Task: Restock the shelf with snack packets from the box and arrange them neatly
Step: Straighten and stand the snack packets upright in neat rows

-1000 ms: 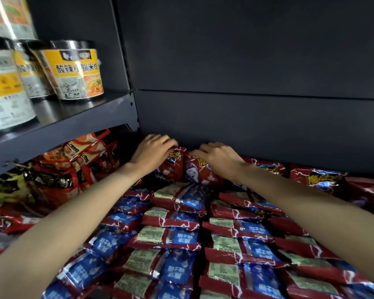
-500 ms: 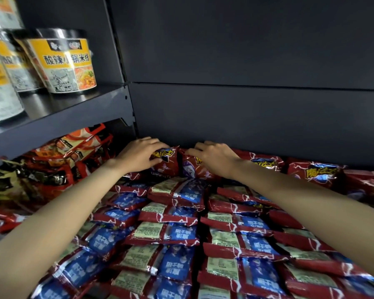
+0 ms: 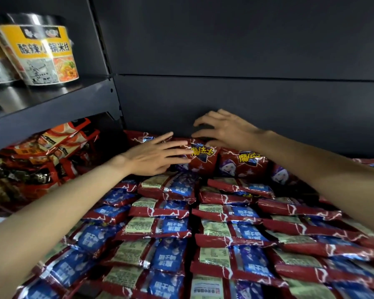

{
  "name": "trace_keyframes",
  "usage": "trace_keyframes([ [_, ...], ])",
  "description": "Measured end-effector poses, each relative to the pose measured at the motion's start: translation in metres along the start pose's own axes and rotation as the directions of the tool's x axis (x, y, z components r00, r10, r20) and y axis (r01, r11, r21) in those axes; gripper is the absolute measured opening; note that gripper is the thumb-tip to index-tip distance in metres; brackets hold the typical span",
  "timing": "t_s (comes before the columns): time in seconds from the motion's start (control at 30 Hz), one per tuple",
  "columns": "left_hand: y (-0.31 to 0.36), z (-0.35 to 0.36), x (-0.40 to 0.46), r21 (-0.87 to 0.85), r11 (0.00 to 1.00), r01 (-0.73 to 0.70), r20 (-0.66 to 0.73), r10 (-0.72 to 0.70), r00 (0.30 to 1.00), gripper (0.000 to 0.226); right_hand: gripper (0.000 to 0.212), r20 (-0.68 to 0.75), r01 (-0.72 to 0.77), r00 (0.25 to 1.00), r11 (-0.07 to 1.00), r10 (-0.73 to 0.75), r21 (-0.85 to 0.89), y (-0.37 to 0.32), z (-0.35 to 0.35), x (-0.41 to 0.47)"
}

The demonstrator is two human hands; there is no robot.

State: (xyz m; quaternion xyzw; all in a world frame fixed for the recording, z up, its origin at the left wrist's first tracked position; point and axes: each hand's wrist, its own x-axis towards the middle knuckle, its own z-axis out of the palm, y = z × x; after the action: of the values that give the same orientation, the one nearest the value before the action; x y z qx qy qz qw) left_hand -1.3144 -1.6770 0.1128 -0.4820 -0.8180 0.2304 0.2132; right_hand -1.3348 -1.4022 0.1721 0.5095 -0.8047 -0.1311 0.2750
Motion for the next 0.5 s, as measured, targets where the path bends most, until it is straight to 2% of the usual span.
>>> trace_keyframes([
  [0.1,0.006,0.006,0.016,0.058,0.998,0.003,-0.017,-0.002,1.000,0.046,0.027,-0.010,-0.041,0.999,0.999,0.041,0.017,0.005,-0.007,-0.029],
  [0.2,0.009,0.008,0.032,0.096,0.995,-0.008,-0.121,0.020,0.992,0.038,0.034,0.085,-0.186,0.978,0.980,0.192,-0.075,0.002,-0.008,-0.060],
  [0.3,0.012,0.010,0.048,0.152,0.986,-0.070,-0.129,0.090,0.988,0.054,0.042,0.188,-0.279,0.933,0.946,0.308,-0.164,-0.003,-0.010,-0.071],
  [0.4,0.007,0.015,0.054,0.206,0.975,-0.082,-0.094,0.103,0.990,0.063,0.026,0.280,-0.417,0.853,0.898,0.439,-0.138,0.001,-0.012,-0.067],
  [0.43,0.005,0.017,0.054,0.215,0.974,-0.074,-0.083,0.094,0.992,0.064,0.021,0.265,-0.438,0.851,0.891,0.454,-0.119,0.000,-0.013,-0.065],
  [0.5,0.002,0.021,0.054,0.238,0.969,-0.063,-0.066,0.081,0.995,0.065,0.024,0.129,-0.351,0.918,0.920,0.375,-0.175,0.000,-0.006,-0.062],
])
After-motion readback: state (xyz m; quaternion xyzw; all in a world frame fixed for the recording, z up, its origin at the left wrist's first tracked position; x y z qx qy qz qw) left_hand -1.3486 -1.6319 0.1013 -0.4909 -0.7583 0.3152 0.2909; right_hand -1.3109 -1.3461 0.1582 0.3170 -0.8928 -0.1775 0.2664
